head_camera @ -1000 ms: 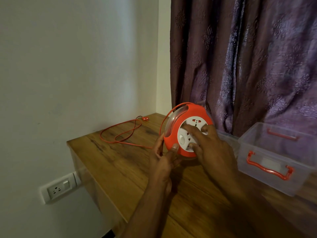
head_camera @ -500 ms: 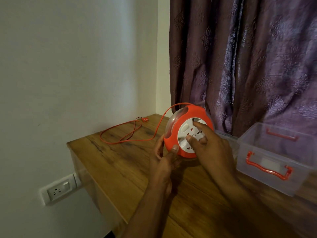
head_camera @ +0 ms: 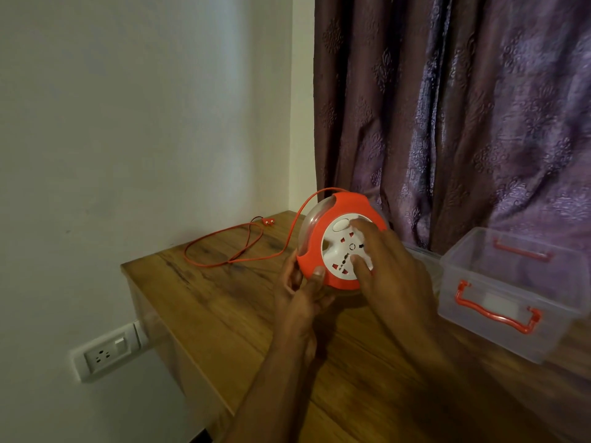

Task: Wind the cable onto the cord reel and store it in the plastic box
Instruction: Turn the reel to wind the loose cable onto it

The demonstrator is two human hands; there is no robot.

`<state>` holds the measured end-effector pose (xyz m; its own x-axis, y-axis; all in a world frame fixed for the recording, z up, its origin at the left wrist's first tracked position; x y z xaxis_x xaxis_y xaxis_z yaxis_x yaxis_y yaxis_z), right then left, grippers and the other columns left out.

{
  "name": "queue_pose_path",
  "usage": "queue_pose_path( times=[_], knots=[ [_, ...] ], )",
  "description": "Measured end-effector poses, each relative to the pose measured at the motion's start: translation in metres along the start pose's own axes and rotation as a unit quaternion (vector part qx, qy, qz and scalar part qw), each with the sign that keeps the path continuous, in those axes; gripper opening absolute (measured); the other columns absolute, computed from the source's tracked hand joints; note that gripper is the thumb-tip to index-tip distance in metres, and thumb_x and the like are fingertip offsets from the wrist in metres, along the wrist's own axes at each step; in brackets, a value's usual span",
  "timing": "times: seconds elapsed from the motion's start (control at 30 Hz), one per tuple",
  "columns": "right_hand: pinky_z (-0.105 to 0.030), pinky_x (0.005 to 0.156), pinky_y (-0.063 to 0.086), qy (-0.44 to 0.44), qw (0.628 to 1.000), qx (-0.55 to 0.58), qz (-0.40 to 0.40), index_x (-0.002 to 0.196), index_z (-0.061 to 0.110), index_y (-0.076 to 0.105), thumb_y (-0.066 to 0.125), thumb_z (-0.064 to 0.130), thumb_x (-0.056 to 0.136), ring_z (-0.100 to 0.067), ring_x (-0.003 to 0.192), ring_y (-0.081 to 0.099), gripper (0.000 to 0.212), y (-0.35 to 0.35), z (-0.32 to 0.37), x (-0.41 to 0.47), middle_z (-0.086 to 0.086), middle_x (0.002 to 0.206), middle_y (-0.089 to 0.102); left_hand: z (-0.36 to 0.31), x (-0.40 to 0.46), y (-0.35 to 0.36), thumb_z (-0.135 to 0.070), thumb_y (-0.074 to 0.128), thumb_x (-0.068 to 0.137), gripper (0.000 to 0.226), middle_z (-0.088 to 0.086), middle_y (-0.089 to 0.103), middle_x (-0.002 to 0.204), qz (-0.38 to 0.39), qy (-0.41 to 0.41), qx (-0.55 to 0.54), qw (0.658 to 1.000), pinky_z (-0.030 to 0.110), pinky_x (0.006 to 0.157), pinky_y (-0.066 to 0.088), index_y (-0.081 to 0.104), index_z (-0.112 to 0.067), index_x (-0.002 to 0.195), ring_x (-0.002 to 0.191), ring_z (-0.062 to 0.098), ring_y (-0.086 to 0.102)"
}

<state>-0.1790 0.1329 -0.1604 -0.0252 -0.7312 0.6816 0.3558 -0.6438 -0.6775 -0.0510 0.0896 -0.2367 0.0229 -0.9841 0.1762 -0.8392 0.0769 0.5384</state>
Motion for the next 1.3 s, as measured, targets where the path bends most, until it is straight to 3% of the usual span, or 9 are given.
queue_pose_path(
  times=[0.1,0.23,0.43,0.63,0.83,1.07,1.2,1.3],
  knots=[
    [-0.037,0.074,0.055,-0.051,0.995,-0.069,0.051,0.139,0.038,0.027,0.052,0.021,0.092,-0.030,0.107,0.058,0.056,0.007,0.004,-0.001,-0.005,0.146,0.030,0.001,0.000,0.000,-0.037,0.077,0.069,0.073,-0.003,0.071,0.121,-0.006,-0.004,0.001,1.000,0.032,0.069,0.061,0.052,-0.031,0.136,0.104,0.022,0.071],
    [-0.039,0.087,0.051,-0.087,0.984,-0.099,0.117,0.141,0.041,0.025,0.050,0.016,0.091,-0.032,0.120,0.050,0.061,0.012,0.005,-0.002,-0.004,0.157,0.006,0.002,0.000,-0.002,-0.038,0.077,0.066,0.071,-0.007,0.074,0.111,-0.015,-0.014,-0.005,1.000,0.034,0.071,0.062,0.054,-0.032,0.133,0.100,0.021,0.072],
    [-0.040,0.101,0.044,-0.081,0.982,-0.096,0.144,0.141,0.047,0.020,0.051,0.027,0.093,-0.027,0.136,0.031,0.060,0.004,-0.003,-0.001,0.002,0.155,0.002,0.002,0.000,0.000,-0.034,0.077,0.069,0.064,-0.004,0.074,0.114,0.008,-0.018,0.006,1.000,0.036,0.071,0.062,0.056,-0.033,0.130,0.100,0.022,0.073],
    [-0.043,0.096,0.048,-0.079,0.983,-0.106,0.124,0.141,0.048,0.020,0.052,0.033,0.092,-0.030,0.131,0.037,0.061,0.005,-0.006,-0.003,-0.001,0.152,0.006,0.004,0.002,-0.003,-0.033,0.076,0.073,0.066,-0.005,0.074,0.114,0.016,-0.013,0.015,1.000,0.040,0.075,0.062,0.054,-0.031,0.135,0.099,0.021,0.073],
    [-0.034,0.077,0.052,-0.015,0.996,-0.062,0.066,0.140,0.050,0.016,0.050,0.045,0.089,-0.025,0.108,0.055,0.061,0.009,-0.010,0.001,-0.005,0.132,0.031,0.005,0.003,-0.003,-0.031,0.077,0.074,0.066,-0.007,0.074,0.113,0.025,-0.003,0.017,1.000,0.035,0.071,0.061,0.054,-0.031,0.135,0.098,0.019,0.073],
    [-0.028,0.069,0.040,0.081,0.997,0.010,0.004,0.136,0.051,0.025,0.052,0.061,0.082,-0.026,0.107,0.056,0.061,0.009,-0.007,0.000,-0.005,0.131,0.044,0.009,0.006,0.000,-0.034,0.078,0.074,0.062,-0.007,0.074,0.115,0.030,-0.005,0.009,1.000,0.036,0.073,0.061,0.056,-0.033,0.132,0.100,0.019,0.073],
    [-0.033,0.077,0.047,0.114,0.993,0.030,-0.019,0.137,0.046,0.031,0.054,0.064,0.080,-0.027,0.110,0.055,0.065,0.007,-0.007,0.006,-0.005,0.130,0.049,0.011,0.012,0.004,-0.039,0.081,0.068,0.063,-0.006,0.074,0.115,0.032,-0.012,-0.005,0.999,0.047,0.081,0.060,0.060,-0.037,0.126,0.102,0.021,0.072],
    [-0.030,0.073,0.043,0.135,0.989,0.055,-0.038,0.136,0.044,0.034,0.055,0.065,0.079,-0.026,0.108,0.057,0.064,0.006,-0.006,0.014,-0.004,0.125,0.056,0.008,0.021,0.006,-0.042,0.081,0.064,0.060,-0.009,0.075,0.111,0.031,-0.003,-0.008,0.999,0.043,0.078,0.061,0.063,-0.041,0.120,0.098,0.017,0.073]
  ],
)
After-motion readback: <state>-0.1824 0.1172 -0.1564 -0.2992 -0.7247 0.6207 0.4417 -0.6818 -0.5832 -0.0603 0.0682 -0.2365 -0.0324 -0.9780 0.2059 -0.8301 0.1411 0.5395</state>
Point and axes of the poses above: each hand's wrist, its own x-axis towards the middle knuckle, its own y-axis out of the palm, z = x × y, the point moved 4 cm from there along x, towards the middle knuckle
